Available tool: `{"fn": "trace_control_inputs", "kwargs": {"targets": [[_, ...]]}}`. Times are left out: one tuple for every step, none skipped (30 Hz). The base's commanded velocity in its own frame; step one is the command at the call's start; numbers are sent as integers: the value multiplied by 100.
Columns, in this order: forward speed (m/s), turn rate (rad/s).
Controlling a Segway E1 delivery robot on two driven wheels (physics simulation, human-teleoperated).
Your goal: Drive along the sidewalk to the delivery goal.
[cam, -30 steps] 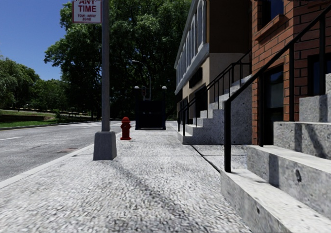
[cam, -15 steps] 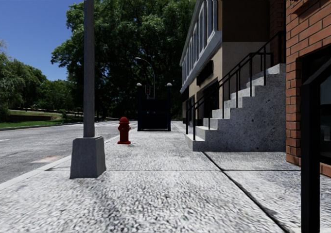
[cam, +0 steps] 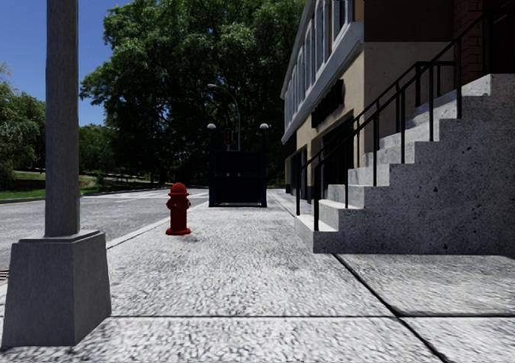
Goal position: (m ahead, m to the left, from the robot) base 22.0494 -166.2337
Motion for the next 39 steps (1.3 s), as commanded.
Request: {"fn": "trace_control_inputs", "kwargs": {"targets": [[200,0],[200,0],[200,0],[200,0],[200,0],[200,0],[200,0],[200,0],[200,0],[200,0],[200,0],[200,0],[200,0],[200,0],[200,0],[200,0],[200,0],[200,0],[200,0],[200,0],[200,0],[200,0],[200,0],[200,0],[200,0],[200,0],[200,0],[200,0],[200,0],[200,0],[200,0],[200,0],[200,0],[200,0],[200,0],[200,0],[200,0],[200,0],[200,0]]}}
